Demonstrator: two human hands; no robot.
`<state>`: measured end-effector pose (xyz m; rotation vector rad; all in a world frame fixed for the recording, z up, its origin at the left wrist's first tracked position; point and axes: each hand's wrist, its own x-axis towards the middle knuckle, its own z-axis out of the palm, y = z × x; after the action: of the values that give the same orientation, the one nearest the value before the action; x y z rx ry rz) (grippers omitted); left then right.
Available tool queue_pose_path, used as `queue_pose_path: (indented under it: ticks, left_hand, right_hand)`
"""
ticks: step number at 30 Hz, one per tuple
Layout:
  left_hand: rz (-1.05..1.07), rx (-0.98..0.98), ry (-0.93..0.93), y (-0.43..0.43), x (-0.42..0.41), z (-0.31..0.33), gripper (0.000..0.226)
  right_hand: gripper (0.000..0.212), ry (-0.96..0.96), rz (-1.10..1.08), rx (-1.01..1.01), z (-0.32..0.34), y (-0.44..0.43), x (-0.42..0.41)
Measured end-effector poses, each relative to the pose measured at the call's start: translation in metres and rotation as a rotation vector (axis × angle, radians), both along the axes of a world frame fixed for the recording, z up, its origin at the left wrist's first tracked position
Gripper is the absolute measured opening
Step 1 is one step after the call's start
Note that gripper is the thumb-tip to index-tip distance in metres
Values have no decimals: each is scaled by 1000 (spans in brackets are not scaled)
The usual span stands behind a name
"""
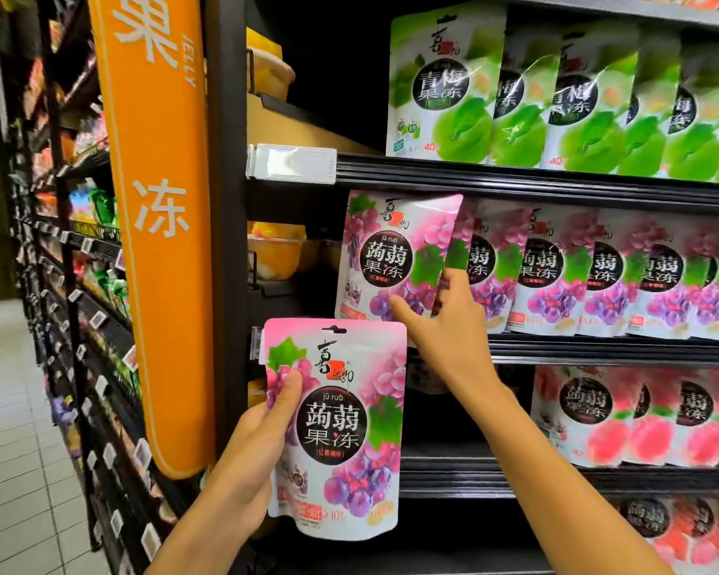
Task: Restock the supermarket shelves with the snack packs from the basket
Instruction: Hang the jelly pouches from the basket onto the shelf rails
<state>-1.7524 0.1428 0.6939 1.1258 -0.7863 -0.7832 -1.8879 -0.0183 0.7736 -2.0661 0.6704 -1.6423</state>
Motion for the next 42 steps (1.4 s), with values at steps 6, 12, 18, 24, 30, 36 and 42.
queue_pose_path:
  ticks: [6,12,18,24,30,36,42]
  left_hand:
    - [7,9,4,1,0,-2,50]
    - [24,13,4,5,-2,-3,48]
    - [56,6,5,8,3,-3,50]
    - [29,3,-15,5,0,0,51]
    - [34,-20,-5,2,-7,7,48]
    - [60,-31,-29,-4,-3,34,54]
    - [85,-100,-82,-15,-6,75,50]
  right_hand:
    - [48,83,-266,-93,-3,2,1]
    - [48,184,-375,-73,11,-4,12]
    - [54,231,-527,-160,6,-10,7]
    - [45,178,-445,-140,-1,-15,1]
    - [32,89,-411,-139,-8,-11,-9]
    - [35,-11,402,234,-13,21,-29]
    - [25,209,571,204,-29,38,-27]
